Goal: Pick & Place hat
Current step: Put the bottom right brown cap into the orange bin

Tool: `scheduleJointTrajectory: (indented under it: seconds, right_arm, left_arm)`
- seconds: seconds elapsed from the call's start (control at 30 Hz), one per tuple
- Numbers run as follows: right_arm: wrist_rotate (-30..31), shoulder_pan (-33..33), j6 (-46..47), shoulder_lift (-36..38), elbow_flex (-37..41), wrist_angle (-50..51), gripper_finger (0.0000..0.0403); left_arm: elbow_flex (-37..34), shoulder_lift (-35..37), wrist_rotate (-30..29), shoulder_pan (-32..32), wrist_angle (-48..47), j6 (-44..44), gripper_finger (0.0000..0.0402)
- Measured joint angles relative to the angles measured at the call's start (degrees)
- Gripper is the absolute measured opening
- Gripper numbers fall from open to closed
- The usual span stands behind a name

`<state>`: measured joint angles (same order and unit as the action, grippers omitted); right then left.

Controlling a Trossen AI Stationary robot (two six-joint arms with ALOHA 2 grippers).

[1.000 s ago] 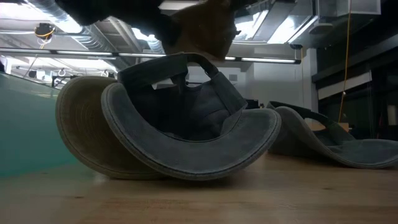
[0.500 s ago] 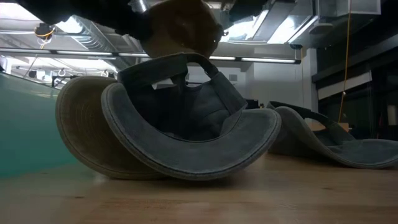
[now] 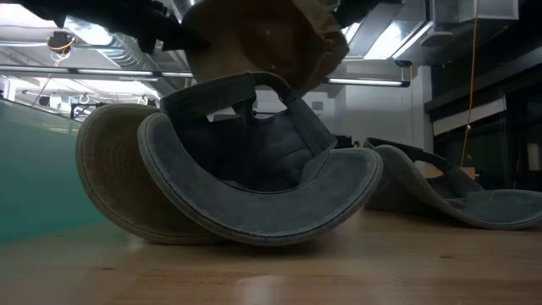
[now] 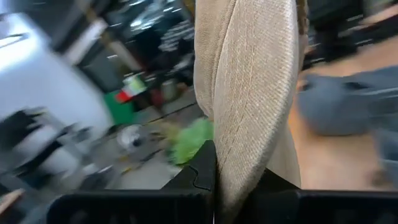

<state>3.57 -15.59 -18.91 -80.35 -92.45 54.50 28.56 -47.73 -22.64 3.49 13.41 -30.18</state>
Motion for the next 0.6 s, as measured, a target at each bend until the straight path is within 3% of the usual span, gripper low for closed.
scheduleJointTrajectory:
  seconds: [0.23,0.6]
  right_arm:
    - [-4.4,-0.73,-1.27,0.87,7.71,-3.4,0.0196]
    - [-22.86,-0.75,-2.71,2.99,21.17,-20.76,0.0196]
  left_arm:
    - [0.0,2.63,11.4,2.43,-6.19,1.01,0.0007]
    - [0.0,3.89,21.91,5.55,-8.58,2.91,0.0008]
